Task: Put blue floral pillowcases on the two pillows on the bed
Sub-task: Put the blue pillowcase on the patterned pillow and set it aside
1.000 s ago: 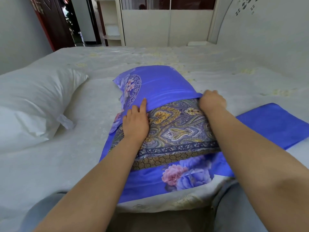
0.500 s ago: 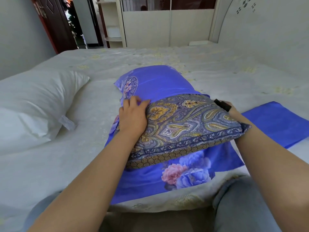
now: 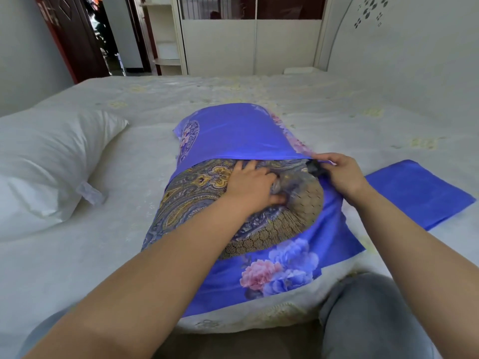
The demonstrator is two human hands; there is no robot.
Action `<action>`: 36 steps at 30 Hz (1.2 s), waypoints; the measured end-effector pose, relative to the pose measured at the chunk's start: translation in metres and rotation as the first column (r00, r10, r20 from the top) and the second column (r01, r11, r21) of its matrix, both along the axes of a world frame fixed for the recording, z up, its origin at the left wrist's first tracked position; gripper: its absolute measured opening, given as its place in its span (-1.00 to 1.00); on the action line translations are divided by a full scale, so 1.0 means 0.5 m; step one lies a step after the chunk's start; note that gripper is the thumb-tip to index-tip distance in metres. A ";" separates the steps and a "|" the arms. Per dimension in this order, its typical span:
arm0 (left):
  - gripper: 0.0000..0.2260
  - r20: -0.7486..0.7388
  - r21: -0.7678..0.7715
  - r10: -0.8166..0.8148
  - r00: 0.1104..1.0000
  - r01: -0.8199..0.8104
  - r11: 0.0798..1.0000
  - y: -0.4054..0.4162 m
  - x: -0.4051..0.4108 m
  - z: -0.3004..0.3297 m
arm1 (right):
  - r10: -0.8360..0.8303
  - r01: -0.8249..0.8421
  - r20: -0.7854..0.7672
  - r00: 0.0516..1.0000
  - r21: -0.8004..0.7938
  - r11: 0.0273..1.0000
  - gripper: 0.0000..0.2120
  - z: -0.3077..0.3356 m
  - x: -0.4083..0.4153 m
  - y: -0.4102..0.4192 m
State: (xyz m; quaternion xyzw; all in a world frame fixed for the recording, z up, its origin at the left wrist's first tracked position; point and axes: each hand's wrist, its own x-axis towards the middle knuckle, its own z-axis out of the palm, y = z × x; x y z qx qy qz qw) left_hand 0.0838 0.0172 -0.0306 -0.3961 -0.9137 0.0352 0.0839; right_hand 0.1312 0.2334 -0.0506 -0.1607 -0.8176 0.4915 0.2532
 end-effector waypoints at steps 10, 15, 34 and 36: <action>-0.25 -0.079 -0.034 -0.077 0.994 0.074 0.997 0.051 0.029 -0.053 | -0.218 0.165 0.218 0.951 0.240 0.957 -0.69 -0.004 0.052 0.029; -0.17 -0.134 0.054 -0.125 0.983 0.134 0.990 0.050 0.054 -0.051 | 0.039 -0.038 -0.002 0.999 0.213 0.976 -0.69 0.091 0.054 -0.077; -0.29 -0.443 0.236 -0.226 0.868 0.356 0.904 -0.268 0.073 -0.125 | 0.443 -0.434 0.151 0.884 0.619 0.655 -0.65 0.055 0.031 -0.371; -0.26 -0.465 0.192 -0.211 0.860 0.330 0.924 -0.296 0.070 -0.154 | 0.354 -0.452 0.290 0.889 0.672 0.586 -0.63 0.021 0.019 -0.390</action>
